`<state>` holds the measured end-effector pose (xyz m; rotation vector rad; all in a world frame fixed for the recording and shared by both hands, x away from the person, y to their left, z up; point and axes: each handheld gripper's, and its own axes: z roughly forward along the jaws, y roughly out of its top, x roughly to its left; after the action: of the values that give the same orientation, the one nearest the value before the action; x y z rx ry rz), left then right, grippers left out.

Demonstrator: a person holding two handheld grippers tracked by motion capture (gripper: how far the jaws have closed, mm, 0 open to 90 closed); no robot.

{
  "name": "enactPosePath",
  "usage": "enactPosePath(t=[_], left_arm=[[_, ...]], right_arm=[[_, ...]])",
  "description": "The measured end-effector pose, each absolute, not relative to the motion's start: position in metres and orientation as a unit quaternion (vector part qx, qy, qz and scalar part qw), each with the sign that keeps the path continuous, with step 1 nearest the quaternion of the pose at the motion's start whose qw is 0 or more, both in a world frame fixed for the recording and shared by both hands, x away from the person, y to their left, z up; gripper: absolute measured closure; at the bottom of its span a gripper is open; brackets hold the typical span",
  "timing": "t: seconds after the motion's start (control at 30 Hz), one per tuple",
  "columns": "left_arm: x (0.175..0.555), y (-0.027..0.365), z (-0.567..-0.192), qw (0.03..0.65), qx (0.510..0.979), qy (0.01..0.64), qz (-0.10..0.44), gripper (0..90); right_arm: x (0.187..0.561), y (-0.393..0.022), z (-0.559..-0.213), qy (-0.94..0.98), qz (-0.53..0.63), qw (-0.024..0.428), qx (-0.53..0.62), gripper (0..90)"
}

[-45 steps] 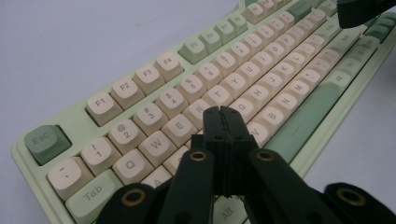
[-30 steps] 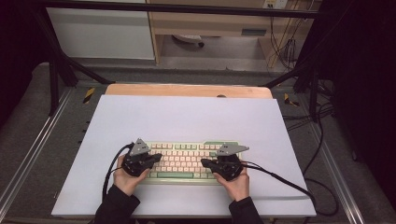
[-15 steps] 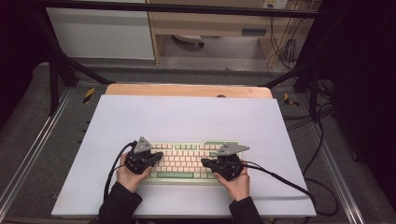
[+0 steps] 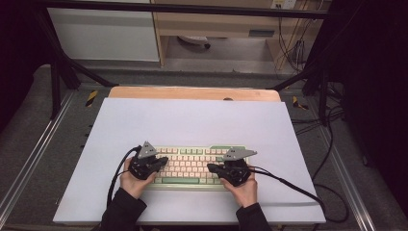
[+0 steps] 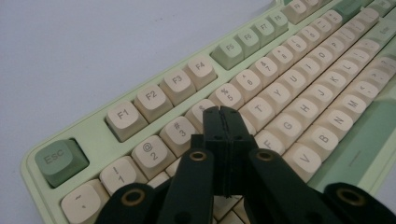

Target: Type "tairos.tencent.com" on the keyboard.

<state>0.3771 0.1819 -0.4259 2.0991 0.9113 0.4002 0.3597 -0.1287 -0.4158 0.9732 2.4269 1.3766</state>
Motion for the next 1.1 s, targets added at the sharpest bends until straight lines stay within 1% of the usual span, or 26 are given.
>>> enactPosePath(t=[0.3,0.6,0.87,1.1], left_arm=[[0.368,0.189,-0.418,0.412,0.826,0.351,0.159,90.0],[0.358,0.198,-0.416,0.413,0.826,0.348,0.160,90.0],[0.355,0.208,-0.417,0.418,0.821,0.356,0.158,90.0],[0.354,0.211,-0.420,0.418,0.820,0.358,0.156,90.0]], right_arm=[[0.360,-0.129,-0.414,0.816,0.467,0.093,0.327,90.0],[0.360,-0.125,-0.413,0.815,0.472,0.086,0.326,90.0],[0.362,-0.106,-0.413,0.823,0.468,0.079,0.312,90.0],[0.363,-0.088,-0.422,0.830,0.463,0.064,0.305,90.0]])
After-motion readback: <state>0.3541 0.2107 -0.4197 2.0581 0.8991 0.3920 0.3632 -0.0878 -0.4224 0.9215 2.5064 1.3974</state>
